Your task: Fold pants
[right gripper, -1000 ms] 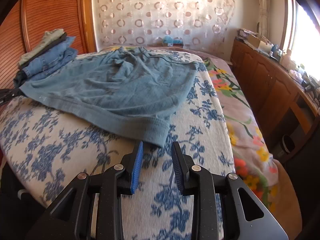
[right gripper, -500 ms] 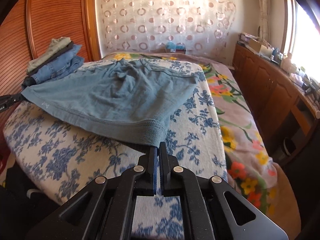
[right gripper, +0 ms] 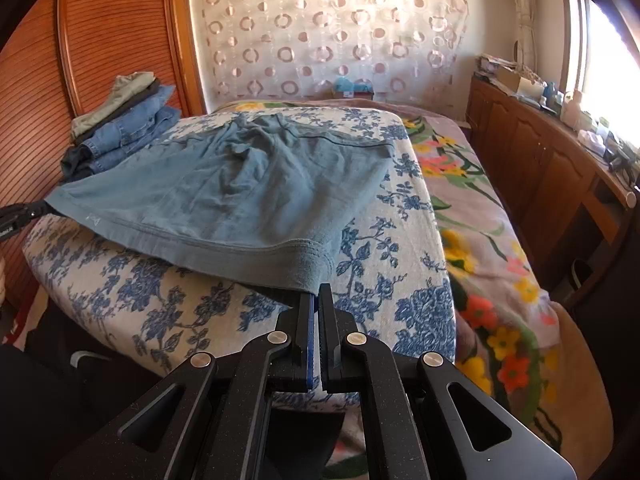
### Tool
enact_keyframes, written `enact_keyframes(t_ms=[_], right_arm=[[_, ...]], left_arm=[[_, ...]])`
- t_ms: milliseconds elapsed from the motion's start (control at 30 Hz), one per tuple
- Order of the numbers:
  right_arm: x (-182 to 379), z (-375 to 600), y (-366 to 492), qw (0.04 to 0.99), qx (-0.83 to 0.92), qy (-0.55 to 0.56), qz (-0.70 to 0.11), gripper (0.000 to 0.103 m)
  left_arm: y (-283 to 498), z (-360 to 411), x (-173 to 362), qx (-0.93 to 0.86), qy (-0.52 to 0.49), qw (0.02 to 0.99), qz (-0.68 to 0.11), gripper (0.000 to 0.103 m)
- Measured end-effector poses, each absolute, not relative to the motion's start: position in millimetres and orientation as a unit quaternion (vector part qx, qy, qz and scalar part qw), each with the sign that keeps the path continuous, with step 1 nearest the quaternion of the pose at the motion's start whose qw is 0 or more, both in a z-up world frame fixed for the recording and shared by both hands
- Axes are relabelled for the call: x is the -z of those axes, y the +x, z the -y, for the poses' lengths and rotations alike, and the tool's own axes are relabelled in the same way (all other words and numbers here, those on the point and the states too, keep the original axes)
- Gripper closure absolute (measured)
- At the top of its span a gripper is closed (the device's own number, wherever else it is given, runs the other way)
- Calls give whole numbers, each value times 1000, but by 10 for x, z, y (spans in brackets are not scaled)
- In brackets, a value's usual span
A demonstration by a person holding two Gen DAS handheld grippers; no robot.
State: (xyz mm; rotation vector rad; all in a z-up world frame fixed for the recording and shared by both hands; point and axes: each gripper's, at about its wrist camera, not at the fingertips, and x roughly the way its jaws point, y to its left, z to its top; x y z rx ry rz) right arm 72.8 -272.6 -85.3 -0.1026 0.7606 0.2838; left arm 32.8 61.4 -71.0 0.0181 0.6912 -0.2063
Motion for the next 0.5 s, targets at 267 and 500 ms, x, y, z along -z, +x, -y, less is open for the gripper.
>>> enact_keyframes(t_ms=[267, 500], right_arm=[[694, 2784, 621, 923, -135, -51, -356, 103], [715, 2883, 475, 921, -131, -41, -365, 103]], left_arm=[[139, -581, 617, 106, 13, 937, -333, 103], [121, -514, 726, 105, 17, 930, -353, 103]])
